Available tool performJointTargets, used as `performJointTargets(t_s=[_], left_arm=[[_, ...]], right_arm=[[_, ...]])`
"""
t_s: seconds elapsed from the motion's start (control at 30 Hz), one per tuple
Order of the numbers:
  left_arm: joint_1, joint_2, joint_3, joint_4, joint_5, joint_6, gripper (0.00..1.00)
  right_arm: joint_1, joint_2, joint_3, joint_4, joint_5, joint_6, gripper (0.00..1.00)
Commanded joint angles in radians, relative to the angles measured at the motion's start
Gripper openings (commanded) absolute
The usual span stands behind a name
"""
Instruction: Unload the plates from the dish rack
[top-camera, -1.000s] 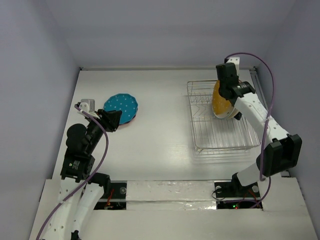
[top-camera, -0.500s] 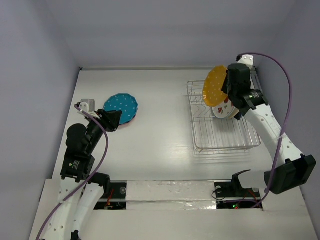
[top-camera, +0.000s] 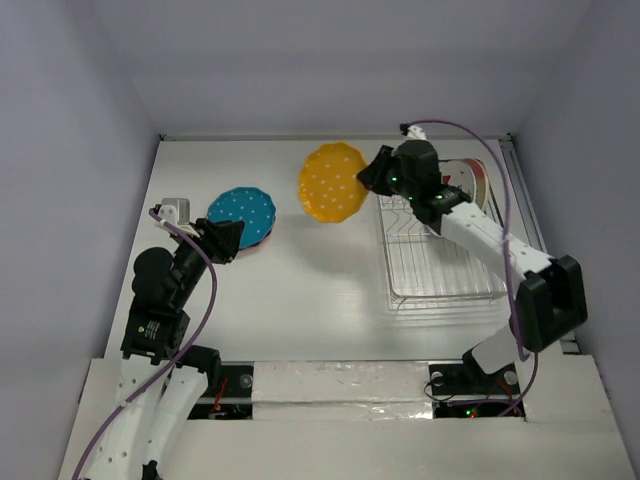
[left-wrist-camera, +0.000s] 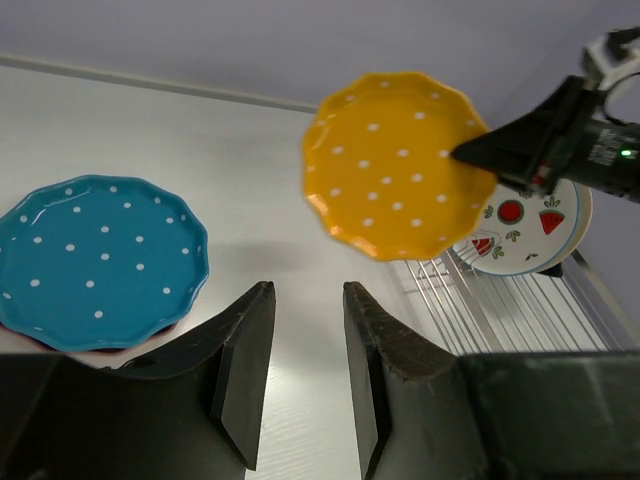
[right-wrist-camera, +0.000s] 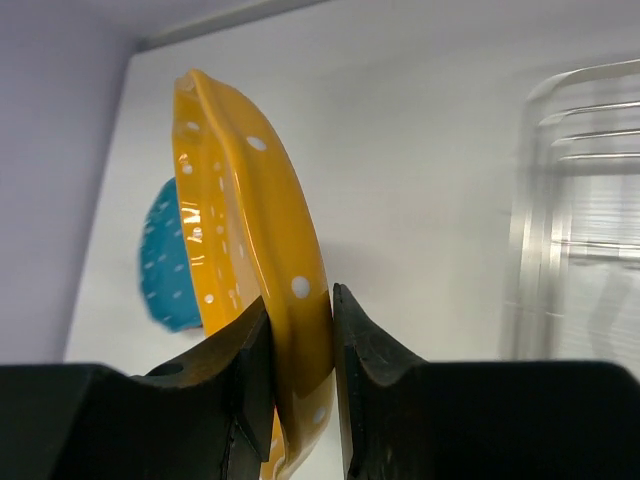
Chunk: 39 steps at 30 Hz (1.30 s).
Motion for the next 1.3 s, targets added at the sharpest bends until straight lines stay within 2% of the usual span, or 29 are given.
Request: performJointTargets(t_s=[0.0, 0.17, 0.3, 0.63, 1.07, 1.27], left_arm=[[0.007, -0.004, 0.041, 0.040, 0.015, 0.001, 0.31], [0.007, -0.006, 0.041, 0.037, 0.012, 0.003, 0.31], [0.007, -0.004, 0.042, 0.037, 0.013, 0.004, 0.32], [0.007, -0.001, 0.042, 0.037, 0.018, 0.004, 0.32], [0.007, -0.004, 0.042, 0.035, 0.016, 0.004, 0.32], [0.007, -0.007, 0.042, 0.034, 0.015, 0.004, 0.32]], right_arm=[[0.087, 0.076, 0.142, 0.340, -0.172, 0.170, 0.00], [0.155, 0.302, 0.265, 0.419, -0.200, 0.278, 0.00], [0.184, 0.420, 0.335, 0.452, -0.206, 0.355, 0.00], [0.278, 0.672, 0.565, 0.359, -0.165, 0.428, 0.00], [0.327, 0.808, 0.685, 0.293, -0.117, 0.478, 0.00], [0.327, 0.841, 0.701, 0.270, -0.090, 0.498, 0.06]])
